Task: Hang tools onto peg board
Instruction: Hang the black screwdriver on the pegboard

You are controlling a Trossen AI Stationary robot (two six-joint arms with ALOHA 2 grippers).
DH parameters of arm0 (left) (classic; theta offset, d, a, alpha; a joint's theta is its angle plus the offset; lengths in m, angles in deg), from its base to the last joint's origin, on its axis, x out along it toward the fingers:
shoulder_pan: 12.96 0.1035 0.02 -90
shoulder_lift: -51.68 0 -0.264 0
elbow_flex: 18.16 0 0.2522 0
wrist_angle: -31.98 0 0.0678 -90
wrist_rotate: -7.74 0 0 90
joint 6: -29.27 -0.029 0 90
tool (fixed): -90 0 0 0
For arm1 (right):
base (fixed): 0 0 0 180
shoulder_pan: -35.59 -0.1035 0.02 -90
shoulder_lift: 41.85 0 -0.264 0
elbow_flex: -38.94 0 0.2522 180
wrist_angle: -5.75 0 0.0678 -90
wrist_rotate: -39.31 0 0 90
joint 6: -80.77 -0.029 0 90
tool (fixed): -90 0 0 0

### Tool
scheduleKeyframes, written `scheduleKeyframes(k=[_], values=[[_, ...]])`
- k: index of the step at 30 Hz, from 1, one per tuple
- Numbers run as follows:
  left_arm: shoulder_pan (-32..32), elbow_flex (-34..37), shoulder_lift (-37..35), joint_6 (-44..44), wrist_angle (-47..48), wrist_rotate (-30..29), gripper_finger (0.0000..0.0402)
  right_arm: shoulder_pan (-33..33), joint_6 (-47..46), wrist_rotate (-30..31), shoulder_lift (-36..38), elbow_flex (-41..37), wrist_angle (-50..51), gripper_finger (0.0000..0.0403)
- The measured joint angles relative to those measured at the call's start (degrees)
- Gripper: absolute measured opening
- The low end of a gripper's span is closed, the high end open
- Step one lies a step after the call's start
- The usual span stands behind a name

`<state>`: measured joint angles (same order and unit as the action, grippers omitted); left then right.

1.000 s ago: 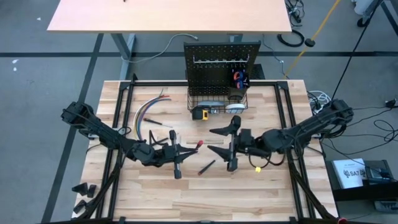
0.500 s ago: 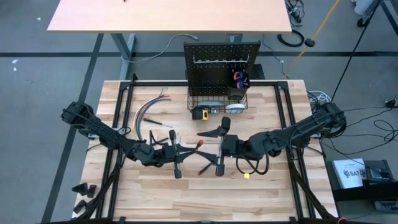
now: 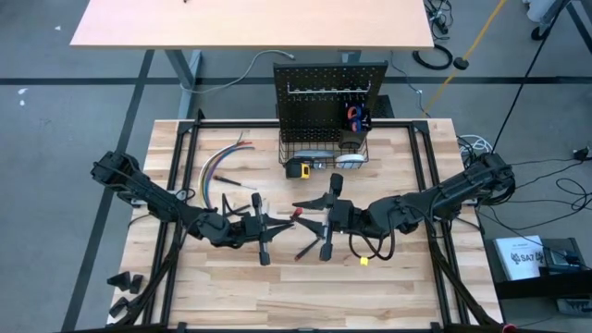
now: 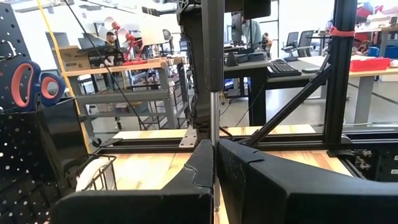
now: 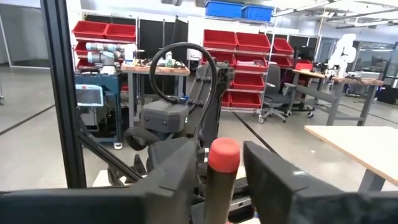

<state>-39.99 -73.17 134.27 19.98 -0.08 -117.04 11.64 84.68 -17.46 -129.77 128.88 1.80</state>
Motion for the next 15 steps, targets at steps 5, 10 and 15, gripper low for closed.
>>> scheduleKeyframes(k=[5, 10, 15], values=[[0.0, 0.0, 0.0, -0.1, 0.1, -0.1, 0.0006, 0.0, 0.7, -0.1, 0.0, 0.0, 0.0, 0.0055], [0.0, 0.0, 0.0, -0.2, 1.6, 0.6, 0.0056, 0.0, 0.8, -0.3, 0.1, 0.0, 0.4, 0.0043], [-0.2, 0.0, -0.3, -2.2, 3.7, -2.6, 0.0127, 1.8, -4.9, -0.3, 3.0, 0.0, 3.6, 0.0043]])
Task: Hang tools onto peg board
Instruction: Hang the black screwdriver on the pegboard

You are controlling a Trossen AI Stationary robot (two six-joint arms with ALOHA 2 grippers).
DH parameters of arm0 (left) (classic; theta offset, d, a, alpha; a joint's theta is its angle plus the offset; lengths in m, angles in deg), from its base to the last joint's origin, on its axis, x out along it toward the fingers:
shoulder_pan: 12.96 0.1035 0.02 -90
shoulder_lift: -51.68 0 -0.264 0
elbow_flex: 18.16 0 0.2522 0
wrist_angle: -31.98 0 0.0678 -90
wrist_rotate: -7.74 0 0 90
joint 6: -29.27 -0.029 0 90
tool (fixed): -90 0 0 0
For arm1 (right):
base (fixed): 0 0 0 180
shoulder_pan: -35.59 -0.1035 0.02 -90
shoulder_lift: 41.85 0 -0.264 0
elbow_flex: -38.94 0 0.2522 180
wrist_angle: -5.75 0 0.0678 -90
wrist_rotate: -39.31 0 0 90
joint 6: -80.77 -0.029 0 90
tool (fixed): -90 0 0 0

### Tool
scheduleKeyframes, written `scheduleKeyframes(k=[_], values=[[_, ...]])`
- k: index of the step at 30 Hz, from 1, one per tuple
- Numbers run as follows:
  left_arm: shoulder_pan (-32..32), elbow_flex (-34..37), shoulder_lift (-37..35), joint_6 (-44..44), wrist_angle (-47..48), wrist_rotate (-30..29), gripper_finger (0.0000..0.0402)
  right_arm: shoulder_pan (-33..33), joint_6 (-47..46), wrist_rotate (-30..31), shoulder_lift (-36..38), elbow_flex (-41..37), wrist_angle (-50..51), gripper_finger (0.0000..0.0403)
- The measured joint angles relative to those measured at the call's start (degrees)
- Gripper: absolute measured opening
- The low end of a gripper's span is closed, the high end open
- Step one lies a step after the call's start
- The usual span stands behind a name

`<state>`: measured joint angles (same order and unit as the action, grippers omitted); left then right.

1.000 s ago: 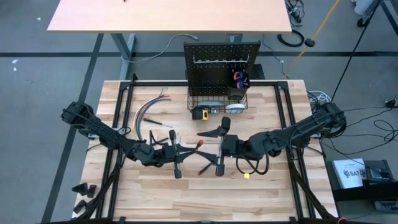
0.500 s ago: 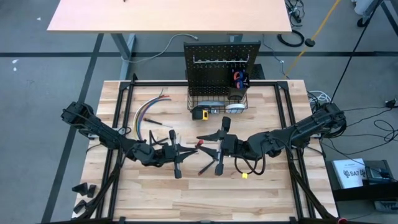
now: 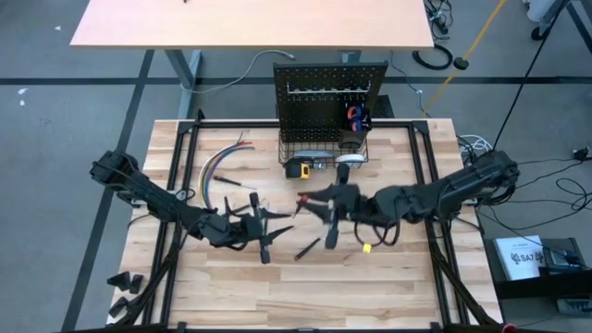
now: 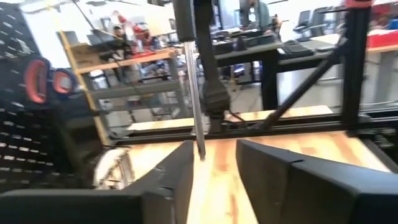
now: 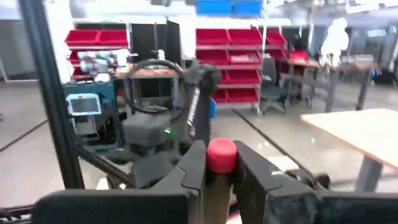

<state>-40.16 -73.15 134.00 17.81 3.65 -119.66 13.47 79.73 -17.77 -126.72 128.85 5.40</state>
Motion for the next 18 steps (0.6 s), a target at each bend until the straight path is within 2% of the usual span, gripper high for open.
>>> scheduleKeyframes(k=[5, 11, 15, 18], values=[[-1.4, 0.0, -1.8, -1.5, 4.3, -6.8, 0.0156, 2.8, -7.2, -0.1, 5.1, 0.0, 10.8, 0.0043], [-3.0, 0.0, -4.5, 0.9, 16.3, -19.5, 0.0159, 6.4, -7.0, 1.1, 12.6, 0.0, 14.7, 0.0043], [-3.0, 0.0, -6.0, 3.4, 18.2, -21.5, 0.0160, 11.3, -6.4, 4.6, 16.8, 0.0, 15.3, 0.0043], [-3.3, 0.0, -6.4, 3.5, 18.4, -21.5, 0.0160, 16.2, -6.8, 4.8, 17.7, 0.1, 15.8, 0.0043]])
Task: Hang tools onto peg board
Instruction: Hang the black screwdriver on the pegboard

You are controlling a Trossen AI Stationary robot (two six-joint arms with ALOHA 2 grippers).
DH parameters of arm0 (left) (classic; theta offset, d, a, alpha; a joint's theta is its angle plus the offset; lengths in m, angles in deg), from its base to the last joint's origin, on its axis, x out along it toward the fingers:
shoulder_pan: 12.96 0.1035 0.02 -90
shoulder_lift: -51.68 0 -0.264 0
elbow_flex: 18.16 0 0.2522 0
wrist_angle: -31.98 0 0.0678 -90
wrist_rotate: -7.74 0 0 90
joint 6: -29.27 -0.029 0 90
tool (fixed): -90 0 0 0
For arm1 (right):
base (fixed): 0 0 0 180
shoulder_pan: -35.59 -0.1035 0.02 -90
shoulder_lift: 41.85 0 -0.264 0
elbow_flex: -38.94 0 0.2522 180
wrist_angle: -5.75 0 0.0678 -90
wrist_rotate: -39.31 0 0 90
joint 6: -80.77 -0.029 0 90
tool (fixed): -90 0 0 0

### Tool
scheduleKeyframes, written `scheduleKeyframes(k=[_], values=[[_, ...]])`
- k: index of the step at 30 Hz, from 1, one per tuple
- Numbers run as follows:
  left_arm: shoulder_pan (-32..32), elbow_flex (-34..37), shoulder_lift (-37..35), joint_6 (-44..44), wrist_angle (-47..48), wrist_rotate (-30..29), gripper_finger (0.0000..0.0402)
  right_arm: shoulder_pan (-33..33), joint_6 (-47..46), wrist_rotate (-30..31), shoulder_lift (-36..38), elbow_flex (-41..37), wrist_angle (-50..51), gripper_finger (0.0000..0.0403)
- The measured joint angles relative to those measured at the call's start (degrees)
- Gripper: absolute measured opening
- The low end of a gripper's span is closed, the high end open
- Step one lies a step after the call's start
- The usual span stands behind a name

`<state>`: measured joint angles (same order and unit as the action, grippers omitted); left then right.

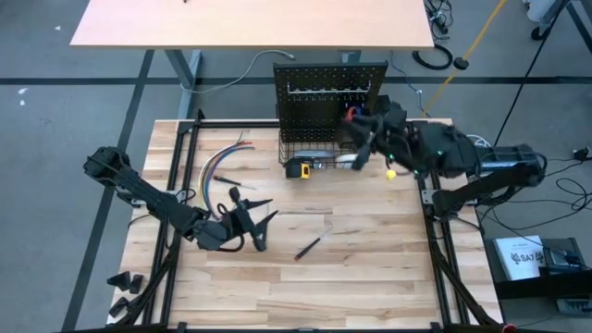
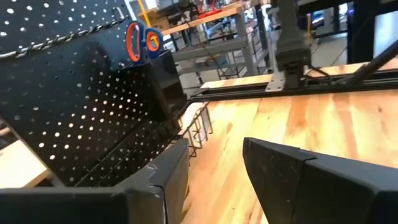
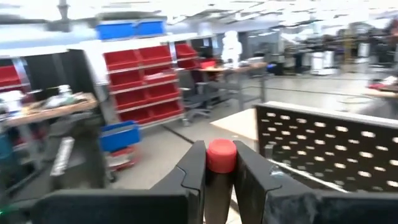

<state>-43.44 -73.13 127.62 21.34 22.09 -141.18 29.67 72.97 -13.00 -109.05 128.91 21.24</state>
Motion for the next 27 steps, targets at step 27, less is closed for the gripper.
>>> scheduleKeyframes(k=[27], values=[[1.1, 0.0, 0.0, -0.5, 0.7, 0.1, 0.0160, 24.7, -4.8, 0.0, -8.4, 6.6, 13.9, 0.0043]])
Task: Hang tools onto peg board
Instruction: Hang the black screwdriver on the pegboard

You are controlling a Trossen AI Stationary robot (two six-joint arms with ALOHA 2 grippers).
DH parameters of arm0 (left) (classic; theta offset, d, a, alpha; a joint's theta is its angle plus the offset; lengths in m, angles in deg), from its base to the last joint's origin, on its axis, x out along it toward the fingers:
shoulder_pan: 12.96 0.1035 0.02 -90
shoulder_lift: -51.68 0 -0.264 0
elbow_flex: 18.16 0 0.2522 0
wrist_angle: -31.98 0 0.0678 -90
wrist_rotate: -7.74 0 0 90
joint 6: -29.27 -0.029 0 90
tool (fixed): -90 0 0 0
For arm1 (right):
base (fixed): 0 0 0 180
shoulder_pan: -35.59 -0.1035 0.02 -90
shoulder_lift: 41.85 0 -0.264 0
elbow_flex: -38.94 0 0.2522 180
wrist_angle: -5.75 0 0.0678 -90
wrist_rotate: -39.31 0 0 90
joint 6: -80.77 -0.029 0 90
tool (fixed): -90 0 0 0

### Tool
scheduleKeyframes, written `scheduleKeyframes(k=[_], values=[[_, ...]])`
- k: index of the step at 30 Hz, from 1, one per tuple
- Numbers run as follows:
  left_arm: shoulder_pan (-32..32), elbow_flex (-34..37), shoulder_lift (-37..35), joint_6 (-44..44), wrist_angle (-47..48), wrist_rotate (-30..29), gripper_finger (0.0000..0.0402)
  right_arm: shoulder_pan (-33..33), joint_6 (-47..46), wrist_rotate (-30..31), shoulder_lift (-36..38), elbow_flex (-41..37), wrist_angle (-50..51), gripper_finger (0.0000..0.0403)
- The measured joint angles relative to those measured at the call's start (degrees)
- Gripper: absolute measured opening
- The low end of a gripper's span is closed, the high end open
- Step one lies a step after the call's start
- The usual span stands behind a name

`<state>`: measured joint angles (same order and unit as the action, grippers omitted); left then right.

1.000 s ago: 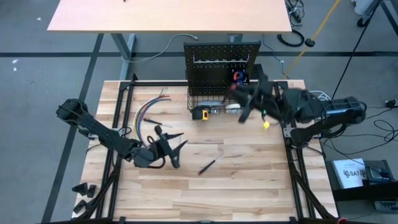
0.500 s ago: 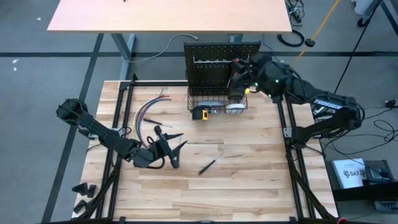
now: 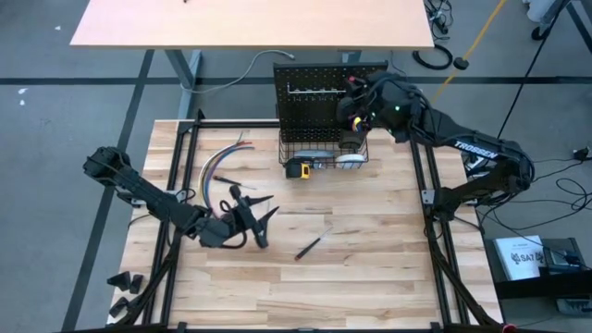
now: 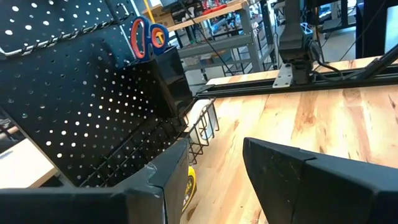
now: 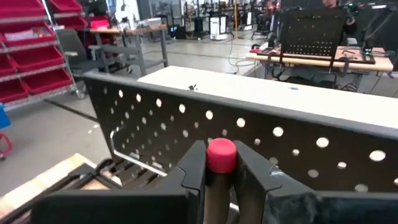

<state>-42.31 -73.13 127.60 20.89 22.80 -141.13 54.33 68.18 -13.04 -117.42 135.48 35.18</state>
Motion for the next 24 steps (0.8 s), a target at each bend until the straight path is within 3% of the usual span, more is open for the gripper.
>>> scheduleKeyframes(k=[20, 24], values=[[1.7, 0.0, 0.0, -1.0, 0.0, 0.0, 0.0160, 2.3, -0.2, 0.3, -1.1, 0.0, 0.0, 0.0043], [1.7, 0.0, 0.0, -1.0, 0.0, 0.0, 0.0160, 2.3, 0.4, 3.5, -2.8, 0.0, -0.1, 0.0043]])
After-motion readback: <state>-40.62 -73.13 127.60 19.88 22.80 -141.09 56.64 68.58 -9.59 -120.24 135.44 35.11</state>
